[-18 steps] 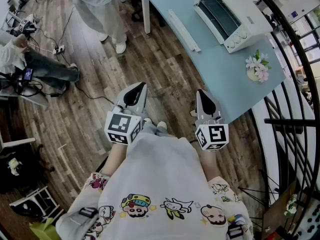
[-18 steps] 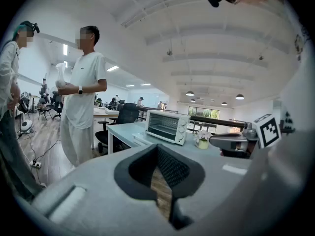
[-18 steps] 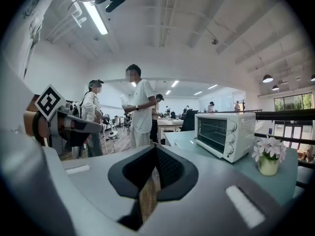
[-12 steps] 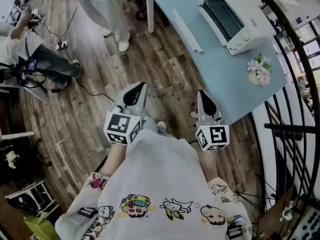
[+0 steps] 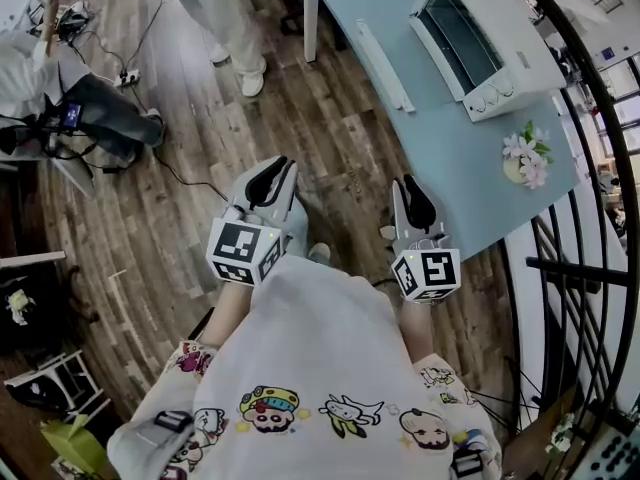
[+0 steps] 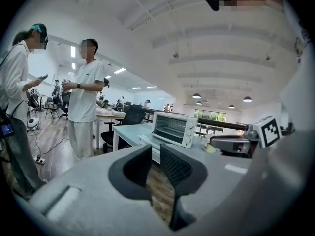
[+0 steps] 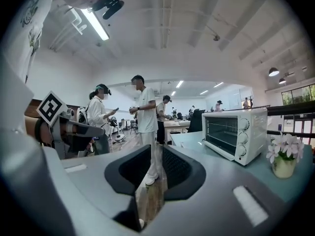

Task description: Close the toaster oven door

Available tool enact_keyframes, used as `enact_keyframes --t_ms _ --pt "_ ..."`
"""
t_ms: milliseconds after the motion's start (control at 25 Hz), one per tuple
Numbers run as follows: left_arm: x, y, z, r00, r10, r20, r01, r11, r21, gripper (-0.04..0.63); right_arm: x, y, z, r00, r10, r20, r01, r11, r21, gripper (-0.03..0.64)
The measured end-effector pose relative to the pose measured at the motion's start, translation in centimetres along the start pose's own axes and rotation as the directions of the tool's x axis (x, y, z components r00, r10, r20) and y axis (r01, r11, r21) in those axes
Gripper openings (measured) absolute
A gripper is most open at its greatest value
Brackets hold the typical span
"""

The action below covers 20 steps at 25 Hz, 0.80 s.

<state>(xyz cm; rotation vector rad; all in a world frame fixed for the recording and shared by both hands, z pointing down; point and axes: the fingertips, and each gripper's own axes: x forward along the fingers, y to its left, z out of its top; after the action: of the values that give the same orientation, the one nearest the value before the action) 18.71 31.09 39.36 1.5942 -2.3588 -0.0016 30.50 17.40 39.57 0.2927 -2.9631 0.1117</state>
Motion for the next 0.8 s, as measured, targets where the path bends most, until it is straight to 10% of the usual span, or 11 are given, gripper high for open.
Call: enact_keyframes --t_ms 800 --pt "12.8 14.9 5.1 0.993 -0.105 -0.051 0.106 0.994 0.012 0.084 17.9 -2.2 3.0 0.994 -0.109 -0.006 0.109 0.994 0.030 0.112"
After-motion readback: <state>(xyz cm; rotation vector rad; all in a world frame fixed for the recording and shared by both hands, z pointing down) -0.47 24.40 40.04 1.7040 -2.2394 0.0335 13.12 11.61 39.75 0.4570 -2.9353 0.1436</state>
